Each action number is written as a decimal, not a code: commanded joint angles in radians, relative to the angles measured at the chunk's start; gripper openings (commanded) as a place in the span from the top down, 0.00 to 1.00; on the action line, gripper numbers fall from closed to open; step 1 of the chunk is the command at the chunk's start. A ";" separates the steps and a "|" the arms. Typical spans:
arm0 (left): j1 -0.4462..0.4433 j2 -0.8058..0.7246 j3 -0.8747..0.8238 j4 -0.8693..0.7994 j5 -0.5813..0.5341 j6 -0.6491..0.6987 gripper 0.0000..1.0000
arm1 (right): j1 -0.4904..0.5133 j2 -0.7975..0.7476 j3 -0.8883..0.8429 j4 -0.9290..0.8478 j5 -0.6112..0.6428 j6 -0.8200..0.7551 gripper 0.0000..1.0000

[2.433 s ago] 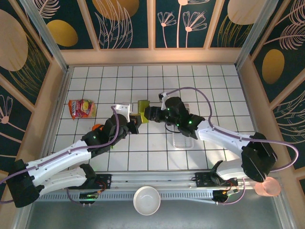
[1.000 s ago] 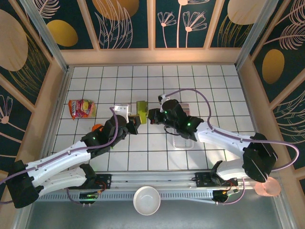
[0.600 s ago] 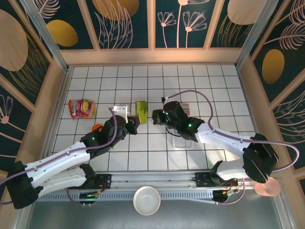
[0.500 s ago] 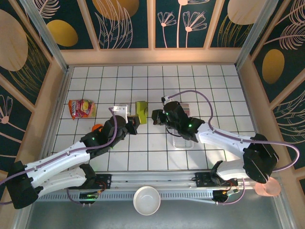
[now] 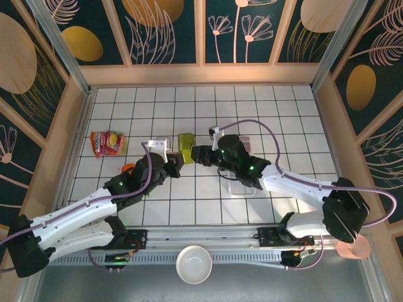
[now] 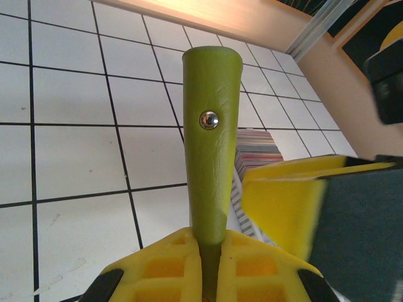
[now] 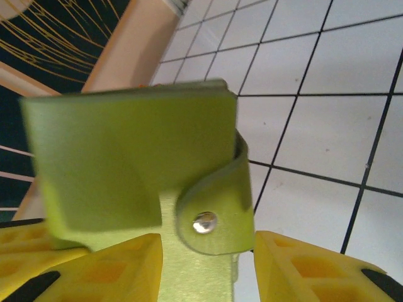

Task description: Put the credit cards into the card holder

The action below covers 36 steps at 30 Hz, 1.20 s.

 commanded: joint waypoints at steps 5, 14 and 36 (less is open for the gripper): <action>-0.002 -0.016 -0.004 0.044 0.032 -0.018 1.00 | 0.007 0.024 0.037 0.037 -0.032 0.005 0.53; -0.002 0.002 -0.002 0.048 0.047 -0.020 1.00 | 0.005 0.013 0.034 -0.001 0.030 0.017 0.47; -0.002 0.003 -0.014 0.059 0.049 -0.014 1.00 | 0.029 0.100 0.119 -0.113 0.079 0.005 0.69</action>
